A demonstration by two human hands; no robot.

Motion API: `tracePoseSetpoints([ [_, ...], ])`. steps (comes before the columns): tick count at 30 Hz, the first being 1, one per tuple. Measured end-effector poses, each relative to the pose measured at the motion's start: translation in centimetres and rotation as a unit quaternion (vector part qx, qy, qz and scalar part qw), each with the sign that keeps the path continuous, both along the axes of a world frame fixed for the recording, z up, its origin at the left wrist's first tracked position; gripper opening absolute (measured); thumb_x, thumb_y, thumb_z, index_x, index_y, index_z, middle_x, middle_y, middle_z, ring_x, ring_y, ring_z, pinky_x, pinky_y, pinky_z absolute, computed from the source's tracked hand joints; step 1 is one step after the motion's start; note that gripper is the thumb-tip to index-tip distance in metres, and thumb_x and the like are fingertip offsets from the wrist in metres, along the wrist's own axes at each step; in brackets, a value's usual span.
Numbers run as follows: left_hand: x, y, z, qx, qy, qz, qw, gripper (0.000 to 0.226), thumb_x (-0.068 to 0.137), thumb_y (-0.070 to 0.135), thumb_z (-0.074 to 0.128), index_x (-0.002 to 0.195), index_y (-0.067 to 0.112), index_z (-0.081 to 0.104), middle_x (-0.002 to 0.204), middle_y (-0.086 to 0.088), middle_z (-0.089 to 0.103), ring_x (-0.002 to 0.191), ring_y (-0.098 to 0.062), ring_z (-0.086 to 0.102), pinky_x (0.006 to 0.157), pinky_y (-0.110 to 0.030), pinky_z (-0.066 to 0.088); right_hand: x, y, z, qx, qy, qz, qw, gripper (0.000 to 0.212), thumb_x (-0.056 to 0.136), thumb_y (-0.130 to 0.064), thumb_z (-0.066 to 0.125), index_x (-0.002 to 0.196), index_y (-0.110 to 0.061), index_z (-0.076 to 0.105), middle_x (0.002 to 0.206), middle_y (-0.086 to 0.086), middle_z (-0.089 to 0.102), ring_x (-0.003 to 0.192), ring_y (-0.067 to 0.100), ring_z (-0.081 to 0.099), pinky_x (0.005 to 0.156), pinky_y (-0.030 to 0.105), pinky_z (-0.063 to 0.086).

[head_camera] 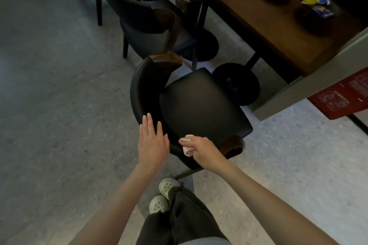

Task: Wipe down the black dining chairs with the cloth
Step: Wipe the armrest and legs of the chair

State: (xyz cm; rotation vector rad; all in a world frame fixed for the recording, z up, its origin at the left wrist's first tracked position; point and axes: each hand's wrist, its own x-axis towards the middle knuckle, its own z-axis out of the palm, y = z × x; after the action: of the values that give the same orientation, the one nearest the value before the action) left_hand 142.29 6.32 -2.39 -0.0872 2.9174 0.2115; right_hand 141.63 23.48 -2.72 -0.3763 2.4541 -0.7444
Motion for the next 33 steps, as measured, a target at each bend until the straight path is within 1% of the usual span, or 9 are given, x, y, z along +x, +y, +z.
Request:
tracePoseSetpoints([
  [3,0.8,1.0,0.2,0.006,-0.006,-0.022,1.0,0.053,0.104,0.038,0.021,0.15,0.013,0.029,0.16,-0.015,0.009,0.148,-0.03,-0.005,0.118,-0.04,-0.006,2.8,2.5,0.1,0.03,0.054,0.014,0.998,0.055,0.096,0.002,0.046,0.144,-0.024,0.044,0.151,-0.011,0.039,0.142,0.005,0.027,0.113,0.014,0.014],
  [8,1.9,3.4,0.5,0.008,-0.05,-0.102,0.993,0.048,0.104,0.039,0.019,0.146,0.023,0.038,0.156,-0.002,0.03,0.149,-0.026,0.007,0.119,-0.047,-0.007,4.2,7.6,-0.8,0.093,0.066,0.009,0.993,0.06,0.095,0.004,0.048,0.146,-0.027,0.038,0.156,-0.011,0.028,0.147,0.01,0.017,0.111,0.012,0.004],
  [12,2.5,5.3,0.6,0.028,-0.072,-0.112,0.991,0.046,0.103,0.042,0.023,0.143,0.028,0.042,0.151,0.003,0.038,0.147,-0.023,0.015,0.118,-0.051,-0.009,3.9,10.9,-1.6,0.118,0.074,-0.083,0.987,0.063,0.093,0.006,0.048,0.146,-0.026,0.039,0.156,-0.009,0.03,0.145,0.015,0.024,0.115,0.023,0.019],
  [16,2.9,7.8,0.0,0.027,-0.077,-0.091,0.993,0.044,0.103,0.042,0.023,0.138,0.03,0.047,0.145,0.006,0.046,0.144,-0.02,0.025,0.118,-0.052,-0.005,5.4,9.7,-2.4,0.049,0.032,-0.072,0.996,0.052,0.104,-0.03,0.034,0.153,-0.032,0.019,0.16,-0.013,0.012,0.149,0.013,0.001,0.121,0.035,0.009],
  [19,2.7,9.7,-0.4,0.029,-0.068,-0.052,0.996,0.04,0.103,0.038,0.025,0.129,0.031,0.056,0.135,0.008,0.055,0.138,-0.018,0.035,0.117,-0.05,-0.001,6.9,10.2,-3.1,-0.018,0.035,-0.046,0.998,0.045,0.105,-0.037,0.021,0.15,-0.041,0.018,0.158,-0.023,0.01,0.147,0.002,-0.008,0.12,0.03,0.005],
  [23,2.8,11.7,-1.5,0.021,-0.047,0.002,0.999,0.038,0.1,0.034,0.031,0.116,0.029,0.065,0.123,0.007,0.064,0.129,-0.018,0.045,0.116,-0.048,0.004,6.0,11.8,-4.9,-0.024,0.112,0.005,0.993,0.045,0.104,-0.035,0.031,0.146,-0.05,0.022,0.156,-0.025,0.017,0.144,-0.004,-0.003,0.113,0.016,0.004],
  [27,3.1,12.3,-2.2,0.001,-0.036,0.012,0.999,0.041,0.098,0.033,0.028,0.12,0.03,0.063,0.125,0.01,0.061,0.132,-0.017,0.043,0.117,-0.048,0.003,3.9,14.6,-7.3,-0.013,0.149,-0.014,0.989,0.049,0.099,-0.021,0.049,0.144,-0.038,0.038,0.152,-0.005,0.032,0.141,0.018,0.021,0.106,0.028,0.026],
  [29,3.1,12.5,-2.2,-0.005,-0.036,0.017,0.999,0.041,0.1,0.032,0.028,0.123,0.031,0.061,0.128,0.01,0.059,0.135,-0.018,0.039,0.117,-0.049,0.0,2.4,16.9,-8.0,-0.023,0.127,-0.048,0.99,0.048,0.098,-0.02,0.052,0.142,-0.035,0.041,0.148,-0.003,0.036,0.137,0.021,0.03,0.105,0.033,0.036],
  [33,2.9,14.2,-2.3,-0.003,-0.047,0.026,0.999,0.039,0.101,0.033,0.029,0.124,0.031,0.06,0.128,0.009,0.06,0.133,-0.018,0.041,0.117,-0.049,0.0,1.6,18.2,-8.7,-0.03,0.129,-0.055,0.99,0.048,0.098,-0.022,0.054,0.143,-0.032,0.041,0.144,-0.005,0.043,0.132,0.015,0.037,0.104,0.024,0.034],
])
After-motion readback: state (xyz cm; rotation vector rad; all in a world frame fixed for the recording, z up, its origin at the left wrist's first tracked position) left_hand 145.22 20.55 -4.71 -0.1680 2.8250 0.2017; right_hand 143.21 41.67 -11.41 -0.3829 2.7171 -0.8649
